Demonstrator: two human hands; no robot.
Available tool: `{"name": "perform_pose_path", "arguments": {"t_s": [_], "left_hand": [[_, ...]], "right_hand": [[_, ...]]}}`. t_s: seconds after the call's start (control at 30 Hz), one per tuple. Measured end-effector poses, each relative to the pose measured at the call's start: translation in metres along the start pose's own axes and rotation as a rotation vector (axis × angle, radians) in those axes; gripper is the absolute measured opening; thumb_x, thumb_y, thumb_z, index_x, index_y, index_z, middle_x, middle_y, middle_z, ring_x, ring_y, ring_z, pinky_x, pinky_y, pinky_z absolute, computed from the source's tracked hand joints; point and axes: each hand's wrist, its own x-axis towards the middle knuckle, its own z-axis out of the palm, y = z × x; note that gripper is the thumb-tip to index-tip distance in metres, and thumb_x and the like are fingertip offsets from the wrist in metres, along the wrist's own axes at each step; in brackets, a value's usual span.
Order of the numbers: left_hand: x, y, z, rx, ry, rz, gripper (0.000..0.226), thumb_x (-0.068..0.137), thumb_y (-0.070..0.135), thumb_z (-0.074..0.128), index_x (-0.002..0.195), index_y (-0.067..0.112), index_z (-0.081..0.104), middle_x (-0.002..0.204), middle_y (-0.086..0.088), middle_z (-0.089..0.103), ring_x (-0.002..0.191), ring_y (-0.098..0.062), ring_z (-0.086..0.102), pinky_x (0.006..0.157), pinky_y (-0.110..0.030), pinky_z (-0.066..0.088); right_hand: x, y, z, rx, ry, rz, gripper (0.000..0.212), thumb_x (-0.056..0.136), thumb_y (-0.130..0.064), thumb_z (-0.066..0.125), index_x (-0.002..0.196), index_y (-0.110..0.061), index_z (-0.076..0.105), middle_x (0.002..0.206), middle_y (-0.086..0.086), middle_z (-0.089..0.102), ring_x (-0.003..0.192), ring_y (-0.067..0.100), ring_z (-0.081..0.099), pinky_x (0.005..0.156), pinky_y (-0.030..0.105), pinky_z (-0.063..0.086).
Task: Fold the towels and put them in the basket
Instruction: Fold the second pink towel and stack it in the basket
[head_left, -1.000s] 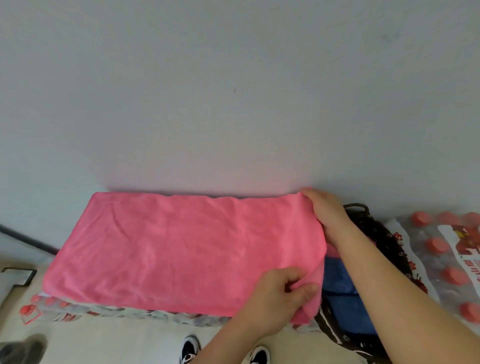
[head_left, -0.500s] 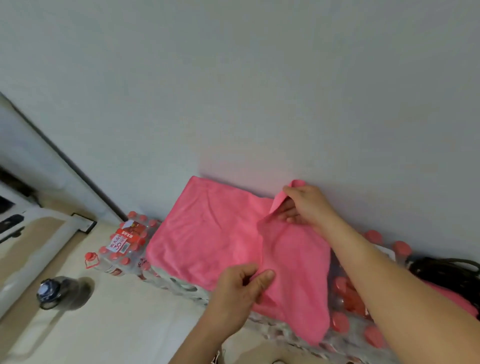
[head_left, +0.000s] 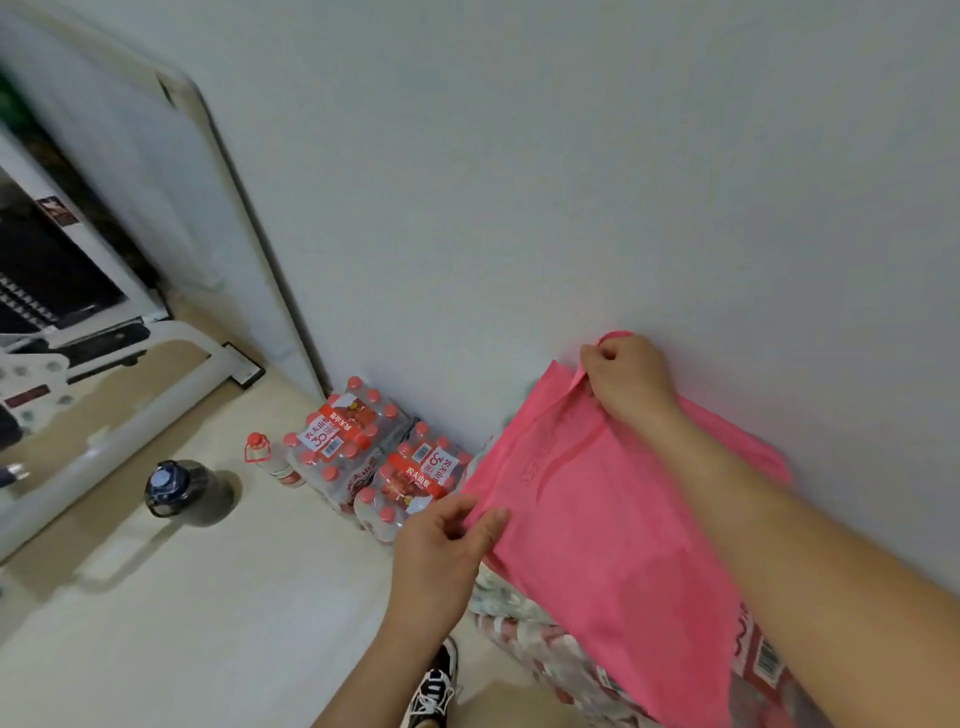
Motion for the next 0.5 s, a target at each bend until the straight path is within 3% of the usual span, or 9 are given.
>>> {"name": "perform_pose_path", "arguments": {"t_s": [0.13, 0.2, 0.27, 0.37, 0.43, 0.5], "left_hand": [[0.014, -0.016, -0.014, 0.115, 0.072, -0.047, 0.005, 0.081, 0.033, 0.074, 0.084, 0.030, 0.074, 0.069, 0.009, 0.070, 0.057, -0.004, 0.058, 0.053, -0.020, 0.047], [0.017, -0.022, -0.018, 0.198, 0.100, -0.059, 0.009, 0.079, 0.039, 0.075, 0.085, 0.033, 0.070, 0.064, 0.007, 0.065, 0.054, -0.003, 0.054, 0.051, -0.018, 0.044], [0.018, -0.025, -0.019, 0.186, 0.104, -0.088, 0.016, 0.078, 0.039, 0.076, 0.089, 0.034, 0.065, 0.060, 0.003, 0.061, 0.048, -0.001, 0.049, 0.048, -0.020, 0.042], [0.022, -0.026, -0.021, 0.112, 0.080, -0.141, 0.021, 0.078, 0.036, 0.077, 0.095, 0.035, 0.064, 0.060, -0.003, 0.065, 0.048, -0.006, 0.054, 0.052, -0.031, 0.050], [0.024, -0.028, -0.022, 0.065, 0.079, -0.161, 0.017, 0.077, 0.034, 0.078, 0.090, 0.029, 0.068, 0.055, 0.000, 0.062, 0.046, -0.006, 0.053, 0.049, -0.026, 0.047], [0.027, -0.029, -0.023, 0.058, 0.090, -0.159, 0.016, 0.075, 0.033, 0.080, 0.077, 0.024, 0.067, 0.055, 0.005, 0.058, 0.048, -0.005, 0.049, 0.049, -0.020, 0.041]], "right_hand": [[0.012, -0.010, 0.018, -0.124, -0.002, 0.014, 0.042, 0.090, -0.025, 0.050, 0.054, -0.005, 0.047, 0.054, 0.009, 0.051, 0.062, 0.032, 0.053, 0.057, 0.034, 0.033], [0.014, -0.009, 0.025, -0.149, -0.025, 0.031, 0.043, 0.091, -0.028, 0.050, 0.055, -0.004, 0.051, 0.054, 0.008, 0.053, 0.063, 0.031, 0.056, 0.059, 0.034, 0.037], [0.014, -0.007, 0.030, -0.107, -0.061, 0.049, 0.043, 0.090, -0.034, 0.048, 0.061, -0.003, 0.059, 0.062, 0.012, 0.065, 0.066, 0.032, 0.063, 0.067, 0.036, 0.051], [0.011, -0.007, 0.035, -0.124, -0.076, 0.006, 0.030, 0.091, -0.031, 0.049, 0.074, -0.011, 0.064, 0.082, 0.011, 0.071, 0.081, 0.030, 0.065, 0.077, 0.034, 0.051], [0.006, -0.010, 0.036, -0.176, -0.071, -0.099, 0.016, 0.090, -0.020, 0.052, 0.092, -0.014, 0.067, 0.092, 0.008, 0.069, 0.089, 0.028, 0.062, 0.079, 0.034, 0.047], [-0.002, -0.016, 0.036, -0.189, -0.145, -0.270, 0.024, 0.086, -0.010, 0.051, 0.104, -0.017, 0.066, 0.093, 0.006, 0.063, 0.088, 0.024, 0.058, 0.080, 0.033, 0.046]]}}
